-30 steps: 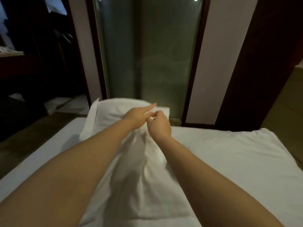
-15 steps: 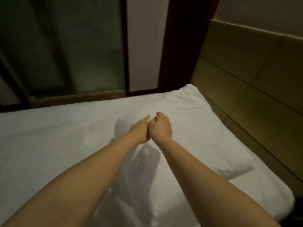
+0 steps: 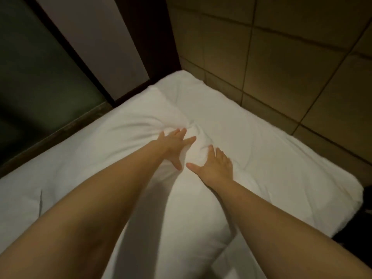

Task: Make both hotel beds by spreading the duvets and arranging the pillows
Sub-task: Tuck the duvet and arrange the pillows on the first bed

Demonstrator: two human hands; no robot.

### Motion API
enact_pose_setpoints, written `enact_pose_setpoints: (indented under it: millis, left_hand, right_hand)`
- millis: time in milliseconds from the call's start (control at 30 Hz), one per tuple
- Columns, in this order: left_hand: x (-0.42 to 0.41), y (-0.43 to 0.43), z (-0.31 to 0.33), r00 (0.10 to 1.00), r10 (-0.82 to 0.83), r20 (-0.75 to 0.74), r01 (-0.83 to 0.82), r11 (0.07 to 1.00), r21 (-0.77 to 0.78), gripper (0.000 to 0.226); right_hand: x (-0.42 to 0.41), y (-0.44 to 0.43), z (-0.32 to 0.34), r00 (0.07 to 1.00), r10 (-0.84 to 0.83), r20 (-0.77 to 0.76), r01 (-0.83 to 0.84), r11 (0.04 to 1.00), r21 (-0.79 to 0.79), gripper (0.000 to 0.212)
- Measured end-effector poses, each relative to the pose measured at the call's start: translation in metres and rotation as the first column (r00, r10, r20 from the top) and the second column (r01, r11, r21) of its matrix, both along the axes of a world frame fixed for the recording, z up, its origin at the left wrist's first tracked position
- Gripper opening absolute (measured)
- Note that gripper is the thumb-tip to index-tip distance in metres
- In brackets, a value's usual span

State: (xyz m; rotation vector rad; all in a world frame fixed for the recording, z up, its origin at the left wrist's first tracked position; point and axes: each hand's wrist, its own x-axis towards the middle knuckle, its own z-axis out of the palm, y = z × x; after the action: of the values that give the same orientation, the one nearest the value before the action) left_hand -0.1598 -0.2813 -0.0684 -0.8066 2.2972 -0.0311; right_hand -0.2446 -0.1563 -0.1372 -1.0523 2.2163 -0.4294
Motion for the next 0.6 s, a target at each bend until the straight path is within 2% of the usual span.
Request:
enact_pose_setpoints:
  millis: [133, 200, 300, 433, 500, 600]
  left_hand:
    - [-0.064, -0.031, -0.054, 0.981, -0.121, 0.149, 0.127, 0.991, -0.036, 0.127]
    - [-0.087, -0.041, -0.077, 0.954, -0.193, 0.228, 0.208, 0.977, -0.044, 0.130]
    - [-0.112, -0.058, -0.102, 0.891, -0.300, 0.340, 0.309, 0.951, 0.028, 0.130]
    - [-0.138, -0.067, -0.140, 0.760, -0.417, 0.498, 0.398, 0.905, 0.150, 0.132]
    - [-0.148, -0.067, -0.160, 0.700, -0.472, 0.536, 0.426, 0.878, 0.218, 0.132]
    - [-0.161, -0.068, -0.179, 0.624, -0.529, 0.576, 0.442, 0.846, 0.298, 0.133]
  right_hand:
    - [-0.047, -0.024, -0.046, 0.989, -0.059, 0.138, 0.031, 0.980, 0.195, 0.133]
    - [-0.067, -0.031, -0.071, 0.977, -0.072, 0.199, 0.013, 0.959, 0.282, 0.139]
    - [-0.081, -0.039, -0.102, 0.946, -0.135, 0.293, 0.019, 0.930, 0.367, 0.142]
    - [-0.086, -0.046, -0.141, 0.871, -0.222, 0.439, 0.032, 0.916, 0.400, 0.151]
    - [-0.087, -0.046, -0.159, 0.829, -0.250, 0.500, 0.038, 0.918, 0.395, 0.159]
    - [-0.090, -0.048, -0.183, 0.803, -0.266, 0.533, 0.031, 0.912, 0.408, 0.158]
